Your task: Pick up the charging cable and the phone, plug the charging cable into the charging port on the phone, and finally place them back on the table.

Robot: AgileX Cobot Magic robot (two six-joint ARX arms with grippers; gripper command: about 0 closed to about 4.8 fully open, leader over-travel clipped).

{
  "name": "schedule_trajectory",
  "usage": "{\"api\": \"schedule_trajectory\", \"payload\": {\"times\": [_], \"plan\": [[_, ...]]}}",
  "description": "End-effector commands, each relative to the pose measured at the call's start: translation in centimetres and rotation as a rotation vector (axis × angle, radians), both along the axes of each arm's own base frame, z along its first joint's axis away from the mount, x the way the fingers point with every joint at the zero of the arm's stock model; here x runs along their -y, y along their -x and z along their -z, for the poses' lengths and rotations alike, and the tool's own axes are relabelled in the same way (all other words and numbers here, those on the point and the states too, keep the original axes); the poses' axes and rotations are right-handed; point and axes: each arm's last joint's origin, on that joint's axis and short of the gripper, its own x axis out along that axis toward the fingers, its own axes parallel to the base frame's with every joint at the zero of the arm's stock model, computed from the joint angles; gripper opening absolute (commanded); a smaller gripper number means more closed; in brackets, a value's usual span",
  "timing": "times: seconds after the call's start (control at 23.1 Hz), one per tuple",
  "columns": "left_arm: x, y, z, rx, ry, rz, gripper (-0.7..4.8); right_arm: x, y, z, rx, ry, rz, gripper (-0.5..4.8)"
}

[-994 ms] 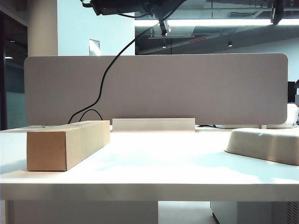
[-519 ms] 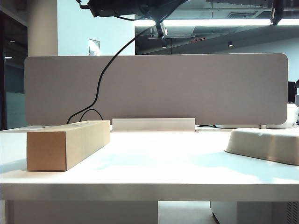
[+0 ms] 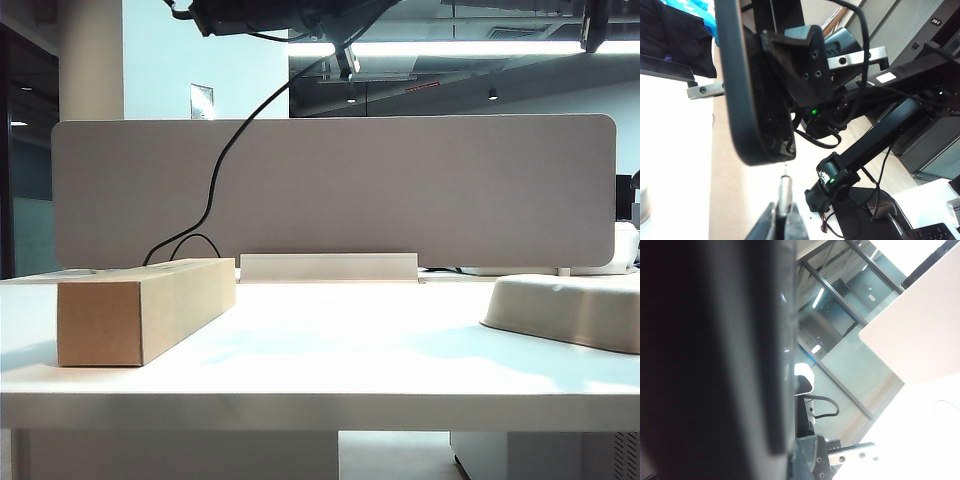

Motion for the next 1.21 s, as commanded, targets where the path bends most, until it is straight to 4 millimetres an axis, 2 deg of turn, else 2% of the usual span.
{"api": "schedule_trajectory", "payload": {"times": [0.04, 1.21], "plan": [[0.17, -0.13, 0.29, -0.006, -0.001, 0.005, -0.06, 0.03, 0.22, -0.61, 0.051, -0.003, 0.007, -0.02], [0.55, -0.6, -0.33, -0.017, 0.021, 0.015, -0.06, -0.02, 0.13, -0.44, 0.053, 0.021, 0.001, -0.02]]}}
